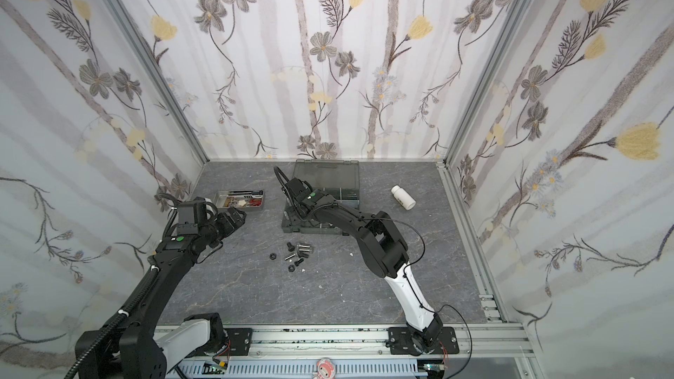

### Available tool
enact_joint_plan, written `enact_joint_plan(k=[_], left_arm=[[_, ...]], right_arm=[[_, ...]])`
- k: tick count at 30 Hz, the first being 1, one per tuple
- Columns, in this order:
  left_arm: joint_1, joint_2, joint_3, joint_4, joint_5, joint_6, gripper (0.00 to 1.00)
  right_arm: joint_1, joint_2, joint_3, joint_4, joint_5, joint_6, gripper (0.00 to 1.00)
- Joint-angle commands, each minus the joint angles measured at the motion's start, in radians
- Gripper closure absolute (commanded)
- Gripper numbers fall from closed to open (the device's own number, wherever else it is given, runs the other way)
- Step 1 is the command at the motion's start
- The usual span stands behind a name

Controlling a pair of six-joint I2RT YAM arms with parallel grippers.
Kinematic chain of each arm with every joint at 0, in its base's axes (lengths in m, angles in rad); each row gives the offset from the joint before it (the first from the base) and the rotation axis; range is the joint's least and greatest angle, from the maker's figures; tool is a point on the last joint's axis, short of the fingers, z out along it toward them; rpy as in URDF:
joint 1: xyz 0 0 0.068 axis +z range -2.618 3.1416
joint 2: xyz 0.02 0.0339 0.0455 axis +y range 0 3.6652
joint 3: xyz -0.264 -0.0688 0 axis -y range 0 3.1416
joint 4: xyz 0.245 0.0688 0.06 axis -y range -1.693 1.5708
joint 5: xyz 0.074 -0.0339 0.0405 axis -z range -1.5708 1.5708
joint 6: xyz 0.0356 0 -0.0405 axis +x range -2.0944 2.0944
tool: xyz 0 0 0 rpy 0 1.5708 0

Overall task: Sort the screws and nuts into containers
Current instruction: Place the nut into the container.

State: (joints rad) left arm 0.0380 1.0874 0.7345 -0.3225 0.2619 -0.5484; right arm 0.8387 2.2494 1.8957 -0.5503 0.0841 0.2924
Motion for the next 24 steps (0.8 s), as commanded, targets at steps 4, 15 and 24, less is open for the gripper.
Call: enact_joint_plan(k=[4,15,24], left_arm=[[-0.060,0.015,0.027,-0.023,-0.037,0.042,0.00],[-0.223,0.032,0.105,-0.149,-0.125,0.074,0.07],[-0.310,0.062,0.118,-0.224,-0.204,0.078,0.14]], right_arm=[[0.003,-0.044,-0.020,0.019,-0.004,-0.015,0.56],[-0.009,-0.326,-0.306,0.169,-0.041,-0.001,0.43],[-0.012,-0.619,-0.600,0.295,0.000,-0.028,0.13]])
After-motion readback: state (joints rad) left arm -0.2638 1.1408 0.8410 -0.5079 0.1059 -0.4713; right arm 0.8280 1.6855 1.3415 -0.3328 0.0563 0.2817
